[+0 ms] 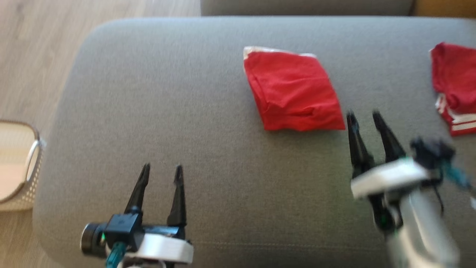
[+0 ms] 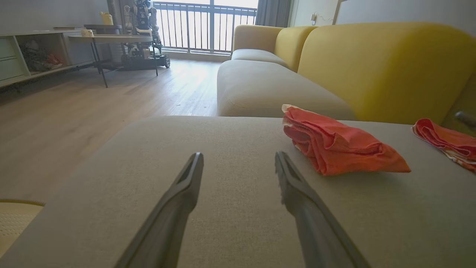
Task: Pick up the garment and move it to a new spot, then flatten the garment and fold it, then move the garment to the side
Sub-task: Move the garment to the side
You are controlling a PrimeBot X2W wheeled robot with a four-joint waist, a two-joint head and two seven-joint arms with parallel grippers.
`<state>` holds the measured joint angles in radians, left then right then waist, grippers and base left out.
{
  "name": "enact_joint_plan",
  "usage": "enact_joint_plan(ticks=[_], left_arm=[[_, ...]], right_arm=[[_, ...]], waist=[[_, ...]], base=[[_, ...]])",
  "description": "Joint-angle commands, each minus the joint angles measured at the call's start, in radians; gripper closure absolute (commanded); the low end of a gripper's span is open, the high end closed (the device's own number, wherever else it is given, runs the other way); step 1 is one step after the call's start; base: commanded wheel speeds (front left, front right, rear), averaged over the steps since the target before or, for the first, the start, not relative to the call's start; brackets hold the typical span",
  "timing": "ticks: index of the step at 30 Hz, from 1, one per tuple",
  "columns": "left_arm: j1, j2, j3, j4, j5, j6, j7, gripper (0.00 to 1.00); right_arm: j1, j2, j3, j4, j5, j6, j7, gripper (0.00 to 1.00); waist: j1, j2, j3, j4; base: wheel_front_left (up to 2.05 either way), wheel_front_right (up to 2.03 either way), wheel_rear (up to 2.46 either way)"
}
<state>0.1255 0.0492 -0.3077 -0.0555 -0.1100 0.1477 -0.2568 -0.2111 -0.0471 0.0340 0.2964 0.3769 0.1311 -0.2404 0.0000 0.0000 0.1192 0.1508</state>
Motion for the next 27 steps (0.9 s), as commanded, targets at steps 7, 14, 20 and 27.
enact_joint_plan(ticks=[7,14,20,27], left_arm=[[-0.157,0.001,-0.004,-0.037,-0.023,-0.022,-0.005,0.00],[-0.207,0.001,-0.034,-0.029,-0.042,-0.021,-0.005,0.00],[-0.226,0.001,-0.053,-0.027,-0.045,-0.021,-0.005,0.00],[-0.217,0.001,-0.038,-0.026,-0.037,-0.012,-0.005,0.00]], right_arm=[[-0.430,-0.016,-0.042,0.216,0.002,0.000,0.175,0.00],[-0.623,-0.053,-0.073,0.482,0.002,0.000,0.311,0.00],[-0.703,-0.056,-0.067,0.660,0.037,0.000,0.463,0.02],[-0.705,-0.097,0.007,0.673,0.034,0.000,0.420,1.00]], waist=[[0.0000,0.0000,0.195,0.065],[0.0000,0.0000,0.244,0.087],[0.0000,0.0000,0.262,0.105],[0.0000,0.0000,0.243,0.071]], base=[[0.00,0.00,0.00],[0.00,0.00,0.00],[0.00,0.00,0.00],[0.00,0.00,0.00]])
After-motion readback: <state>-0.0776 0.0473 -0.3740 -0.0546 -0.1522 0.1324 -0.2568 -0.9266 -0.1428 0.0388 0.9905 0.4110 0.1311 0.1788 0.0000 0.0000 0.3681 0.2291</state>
